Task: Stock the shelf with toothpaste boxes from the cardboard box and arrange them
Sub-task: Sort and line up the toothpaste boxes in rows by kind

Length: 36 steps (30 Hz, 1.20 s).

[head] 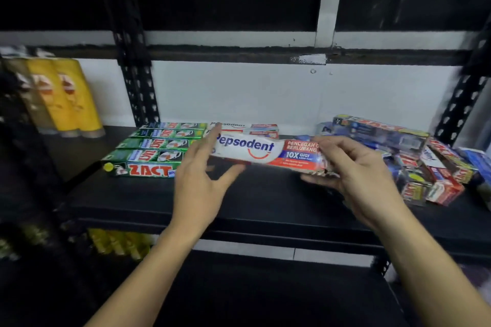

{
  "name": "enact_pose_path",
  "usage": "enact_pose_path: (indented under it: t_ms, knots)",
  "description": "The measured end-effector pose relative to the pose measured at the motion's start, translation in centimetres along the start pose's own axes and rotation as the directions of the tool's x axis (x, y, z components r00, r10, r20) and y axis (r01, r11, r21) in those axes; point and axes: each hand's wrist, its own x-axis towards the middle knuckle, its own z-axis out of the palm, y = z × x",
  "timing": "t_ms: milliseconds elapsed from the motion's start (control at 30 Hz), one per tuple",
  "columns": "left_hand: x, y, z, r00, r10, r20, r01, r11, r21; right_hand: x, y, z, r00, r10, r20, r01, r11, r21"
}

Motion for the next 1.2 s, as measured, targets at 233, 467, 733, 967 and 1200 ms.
enact_pose_path:
  t_ms: [233, 467, 733, 967, 1200]
  knots:
    - [-1.5, -3.1, -4.1, 0.996, 0.012, 0.09, -0.069, 0.743, 0.666, 1.4, 5.0, 2.7, 0.963, -0.172, 0.206, 0.268, 0.554, -0.789]
    - [-1.3, -3.7, -4.4, 0.986, -0.019, 0.168, -0.12, 0.623, 0.773, 1.3, 4.8, 3.4, 0.909, -0.106, 0.403, 0.415, 0.303, -0.858]
    - [2.2, -4.7, -5.2, 0.974, 0.102, 0.204, -0.215, 0.709, 0.672, 2.8, 4.8, 3.5, 0.893, -0.085, 0.442, 0.45, 0.186, -0.873]
    - [5.8, -9.1, -5.9, 0.994, 0.037, 0.107, -0.096, 0.776, 0.623, 5.7, 5.9, 6.3, 0.95, -0.052, 0.307, 0.309, 0.047, -0.95]
    - [5.8, -9.8, -5.5, 0.976, -0.059, 0.208, -0.107, 0.702, 0.704, 8.6, 6.8, 8.0, 0.942, -0.068, 0.33, 0.33, -0.008, -0.944]
